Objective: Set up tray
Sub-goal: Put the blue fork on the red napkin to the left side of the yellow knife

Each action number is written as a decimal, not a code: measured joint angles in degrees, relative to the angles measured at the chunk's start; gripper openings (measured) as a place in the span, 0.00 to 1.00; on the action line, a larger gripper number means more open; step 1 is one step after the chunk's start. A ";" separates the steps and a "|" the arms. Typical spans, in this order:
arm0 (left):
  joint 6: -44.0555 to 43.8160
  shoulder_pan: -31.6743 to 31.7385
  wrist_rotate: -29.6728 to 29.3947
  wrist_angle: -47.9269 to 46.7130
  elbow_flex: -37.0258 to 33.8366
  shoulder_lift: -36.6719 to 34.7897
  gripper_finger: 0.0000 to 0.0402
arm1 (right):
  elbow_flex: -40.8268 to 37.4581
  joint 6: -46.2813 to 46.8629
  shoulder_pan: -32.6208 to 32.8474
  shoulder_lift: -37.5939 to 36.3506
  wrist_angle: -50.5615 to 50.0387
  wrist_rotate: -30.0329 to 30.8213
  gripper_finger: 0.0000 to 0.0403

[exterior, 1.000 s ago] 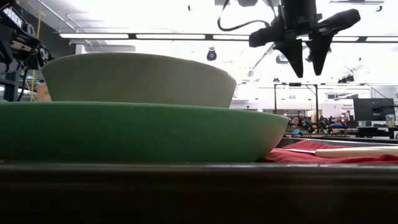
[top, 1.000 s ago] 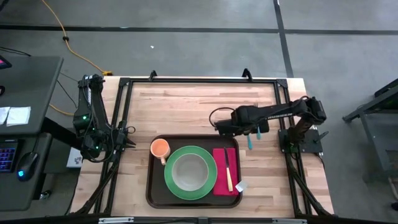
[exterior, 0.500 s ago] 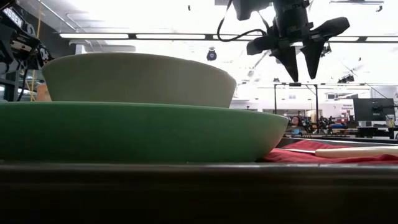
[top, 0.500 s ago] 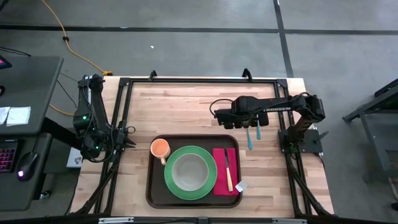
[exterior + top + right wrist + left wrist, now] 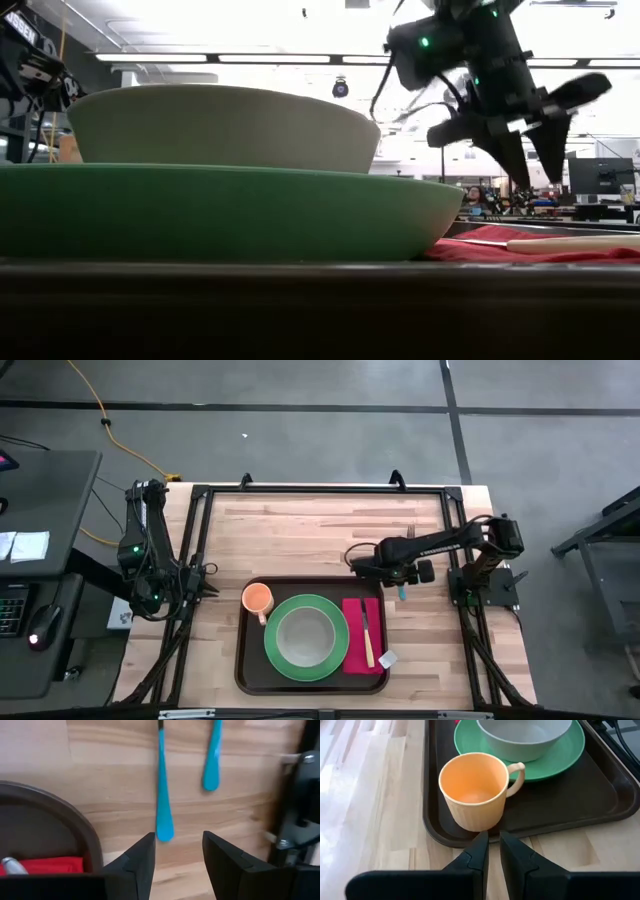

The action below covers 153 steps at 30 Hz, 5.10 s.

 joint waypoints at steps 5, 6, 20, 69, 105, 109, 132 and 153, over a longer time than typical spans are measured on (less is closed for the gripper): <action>-0.03 0.01 -0.54 0.08 0.00 -0.02 0.20 | -6.08 -0.11 -0.08 0.00 9.51 -0.73 0.35; -0.04 -0.01 -0.54 0.23 0.00 -0.02 0.20 | -6.87 -0.14 -0.13 0.00 10.47 -0.37 0.35; -1.61 0.00 -0.67 0.49 0.00 -0.02 0.20 | -13.82 -2.71 -4.66 0.00 18.85 3.45 0.35; -2.93 0.00 -0.65 0.42 0.00 -0.01 0.20 | -15.18 -12.18 -12.58 -0.02 23.10 6.14 0.07; -2.91 0.01 -0.63 0.42 0.00 0.00 0.20 | -15.38 -13.15 -12.66 -1.25 22.22 1.35 0.29; -2.91 0.00 -0.63 0.44 0.00 -0.01 0.20 | -15.29 -12.79 -12.53 -4.32 22.55 0.25 0.31; -2.98 0.01 -0.63 0.82 0.00 -0.02 0.20 | -19.72 -13.84 -18.69 -9.40 16.26 7.44 0.31; -2.84 0.00 -0.63 0.79 0.00 -0.01 0.20 | -25.30 -17.63 -24.88 -9.60 25.64 6.78 0.31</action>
